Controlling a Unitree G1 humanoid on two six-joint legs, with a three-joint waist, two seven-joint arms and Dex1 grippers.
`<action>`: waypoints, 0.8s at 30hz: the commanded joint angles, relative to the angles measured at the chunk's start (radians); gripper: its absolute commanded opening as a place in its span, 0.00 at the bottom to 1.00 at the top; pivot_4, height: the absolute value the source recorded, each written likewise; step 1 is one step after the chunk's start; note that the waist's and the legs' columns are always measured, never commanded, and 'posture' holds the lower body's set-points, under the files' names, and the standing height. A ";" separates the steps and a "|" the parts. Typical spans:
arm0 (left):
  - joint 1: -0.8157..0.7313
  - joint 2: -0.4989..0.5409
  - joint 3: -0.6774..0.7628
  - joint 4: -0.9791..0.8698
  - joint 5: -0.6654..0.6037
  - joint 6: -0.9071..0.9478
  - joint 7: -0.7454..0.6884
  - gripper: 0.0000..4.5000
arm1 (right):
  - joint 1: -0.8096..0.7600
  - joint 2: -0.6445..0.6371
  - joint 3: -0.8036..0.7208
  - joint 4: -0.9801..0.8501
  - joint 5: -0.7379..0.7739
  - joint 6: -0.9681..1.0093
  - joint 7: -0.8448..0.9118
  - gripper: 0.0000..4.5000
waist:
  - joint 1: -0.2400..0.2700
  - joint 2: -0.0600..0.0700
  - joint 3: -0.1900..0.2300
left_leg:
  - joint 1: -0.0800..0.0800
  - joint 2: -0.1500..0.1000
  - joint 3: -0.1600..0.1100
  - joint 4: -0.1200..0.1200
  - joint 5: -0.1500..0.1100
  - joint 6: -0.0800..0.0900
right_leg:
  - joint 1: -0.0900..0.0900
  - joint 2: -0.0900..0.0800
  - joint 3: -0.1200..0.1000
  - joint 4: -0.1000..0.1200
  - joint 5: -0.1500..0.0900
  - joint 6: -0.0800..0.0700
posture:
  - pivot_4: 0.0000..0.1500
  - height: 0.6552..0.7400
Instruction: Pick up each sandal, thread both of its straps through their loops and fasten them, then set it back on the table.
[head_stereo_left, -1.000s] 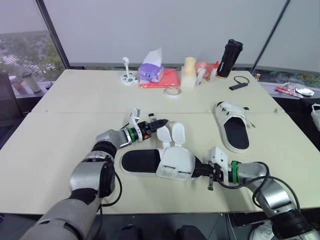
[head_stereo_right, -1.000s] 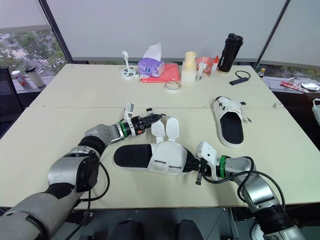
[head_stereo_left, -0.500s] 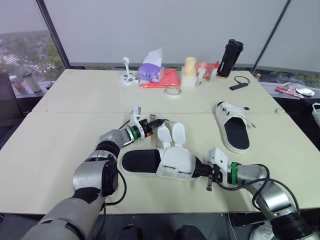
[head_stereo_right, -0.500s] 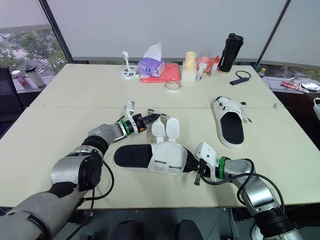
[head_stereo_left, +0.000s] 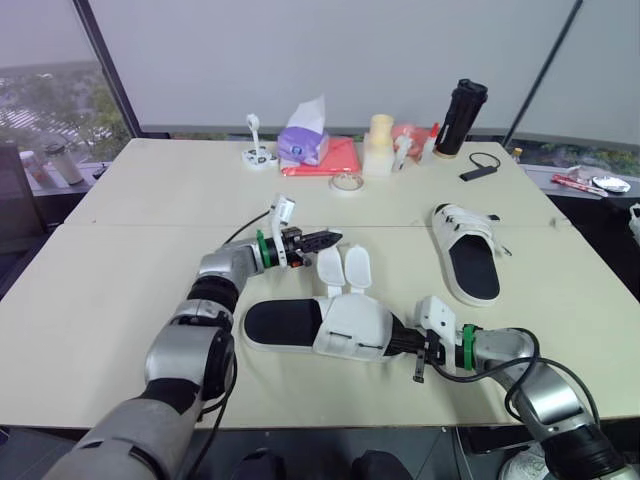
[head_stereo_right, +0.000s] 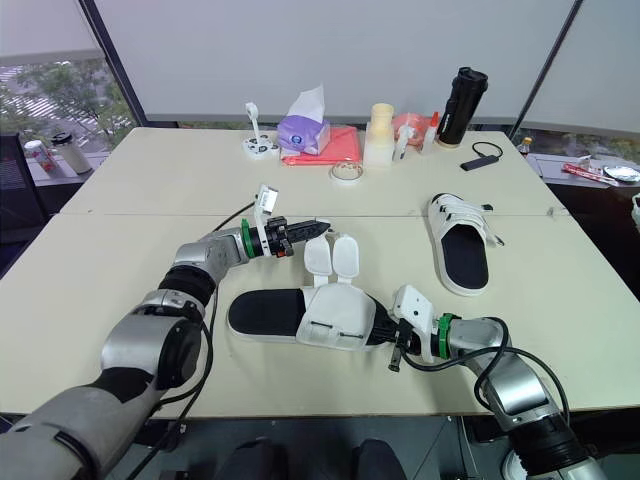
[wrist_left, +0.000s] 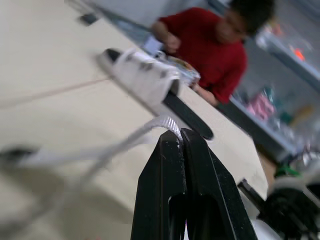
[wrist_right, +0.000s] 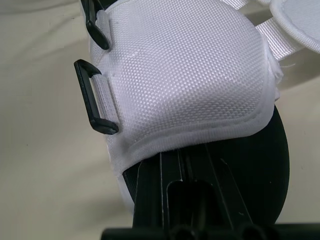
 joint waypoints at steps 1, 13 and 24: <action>0.081 0.010 -0.061 -0.206 0.017 -0.059 -0.021 0.00 | 0.044 0.004 0.067 0.040 -0.055 0.023 0.004 0.00 | 0.001 0.000 0.000 | 0.000 0.000 -0.001 0.000 0.000 0.000 | 0.000 0.000 0.000 0.000 0.000 -0.001 | 1.00 1.00; 0.332 0.224 -0.308 -0.643 0.262 -0.803 -0.038 0.00 | 0.041 -0.004 0.067 0.076 -0.064 -0.004 0.026 0.00 | 0.005 0.002 -0.003 | 0.002 0.001 -0.002 -0.002 -0.001 0.001 | 0.001 -0.001 0.000 -0.001 -0.002 -0.005 | 1.00 1.00; 0.233 0.247 -0.221 -0.330 0.955 -1.903 0.477 0.00 | 0.009 0.014 0.078 0.130 -0.075 -0.022 0.039 0.00 | 0.004 0.000 -0.009 | 0.003 0.002 0.001 -0.002 -0.002 0.003 | 0.002 -0.007 0.000 -0.001 -0.003 -0.007 | 1.00 1.00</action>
